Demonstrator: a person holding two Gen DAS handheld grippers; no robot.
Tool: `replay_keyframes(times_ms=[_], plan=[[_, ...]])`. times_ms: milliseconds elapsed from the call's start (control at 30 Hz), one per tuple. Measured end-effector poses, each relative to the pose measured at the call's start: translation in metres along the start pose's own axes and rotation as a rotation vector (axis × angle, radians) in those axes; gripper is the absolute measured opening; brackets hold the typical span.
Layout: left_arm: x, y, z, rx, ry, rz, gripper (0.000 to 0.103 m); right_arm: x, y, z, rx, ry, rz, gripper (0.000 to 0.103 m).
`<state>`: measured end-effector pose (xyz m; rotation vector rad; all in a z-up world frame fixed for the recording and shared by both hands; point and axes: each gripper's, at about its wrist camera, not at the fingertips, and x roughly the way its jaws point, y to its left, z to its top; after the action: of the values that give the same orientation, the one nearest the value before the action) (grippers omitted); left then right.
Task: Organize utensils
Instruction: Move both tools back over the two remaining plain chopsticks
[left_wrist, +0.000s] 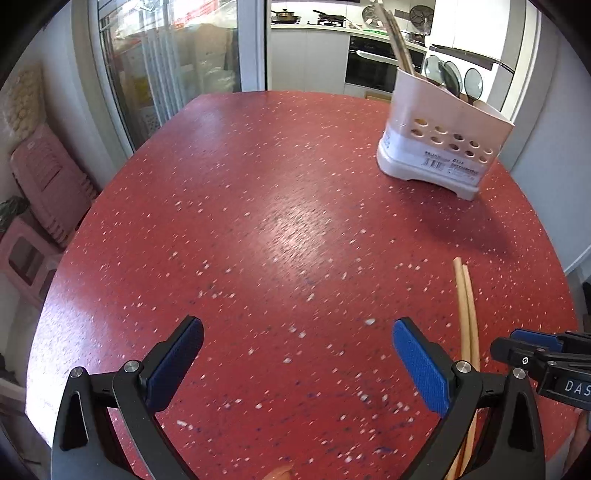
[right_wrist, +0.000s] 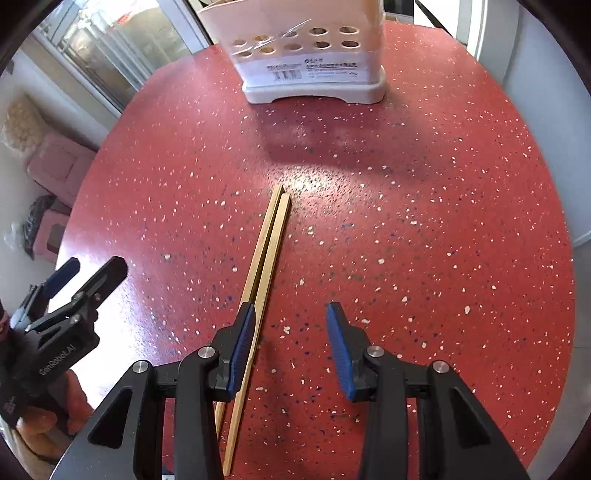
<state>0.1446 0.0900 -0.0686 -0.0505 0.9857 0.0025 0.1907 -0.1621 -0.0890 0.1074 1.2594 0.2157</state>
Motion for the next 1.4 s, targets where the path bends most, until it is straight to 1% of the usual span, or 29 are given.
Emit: replay_keyframes(times_ms=[200, 333, 533, 600, 700, 767, 900, 1033, 1133, 1200, 1233, 1267, 1300, 1400], plan=[[-0.004, 0.002, -0.008, 0.009, -0.005, 0.0, 0.103, 0.011, 0.012, -0.008, -0.029, 0.022, -0.055, 0.042], [-0.005, 0.001, -0.011, 0.017, -0.005, 0.007, 0.103, 0.012, 0.024, -0.014, -0.067, 0.001, -0.111, 0.04], [-0.005, -0.003, -0.012, 0.022, -0.001, 0.001, 0.103, 0.016, 0.035, -0.014, -0.093, -0.013, -0.139, 0.035], [-0.005, -0.003, -0.012, 0.023, 0.001, 0.0, 0.103, 0.017, 0.039, -0.015, -0.099, -0.014, -0.141, 0.034], [-0.005, -0.002, -0.012, 0.018, 0.006, 0.004, 0.103, 0.016, 0.042, -0.017, -0.1, 0.005, -0.11, 0.034], [-0.004, 0.0, -0.012, 0.009, 0.007, 0.004, 0.103, 0.016, 0.045, -0.018, -0.115, 0.001, -0.119, 0.034], [-0.004, 0.003, -0.012, -0.001, 0.008, 0.005, 0.103, 0.017, 0.05, -0.02, -0.113, 0.015, -0.086, 0.034], [-0.003, 0.002, -0.013, 0.005, 0.009, 0.008, 0.103, 0.017, 0.058, -0.023, -0.172, 0.005, -0.115, 0.034], [-0.004, 0.002, -0.015, 0.006, 0.009, 0.001, 0.103, 0.015, 0.055, -0.027, -0.21, 0.008, -0.142, 0.034], [-0.005, 0.002, -0.016, 0.011, 0.009, -0.001, 0.103, 0.011, 0.04, -0.026, -0.22, 0.011, -0.183, 0.034], [-0.004, 0.001, -0.016, 0.017, 0.01, -0.001, 0.103, 0.012, 0.033, -0.024, -0.212, 0.02, -0.189, 0.034], [-0.004, 0.0, -0.017, 0.021, 0.012, -0.002, 0.103, 0.012, 0.025, -0.023, -0.198, 0.03, -0.175, 0.034], [-0.003, -0.001, -0.017, 0.026, 0.014, -0.002, 0.103, 0.009, 0.018, -0.023, -0.171, 0.035, -0.143, 0.034], [-0.002, -0.005, -0.016, 0.04, 0.022, -0.002, 0.103, 0.008, 0.014, -0.016, -0.145, 0.046, -0.136, 0.034]])
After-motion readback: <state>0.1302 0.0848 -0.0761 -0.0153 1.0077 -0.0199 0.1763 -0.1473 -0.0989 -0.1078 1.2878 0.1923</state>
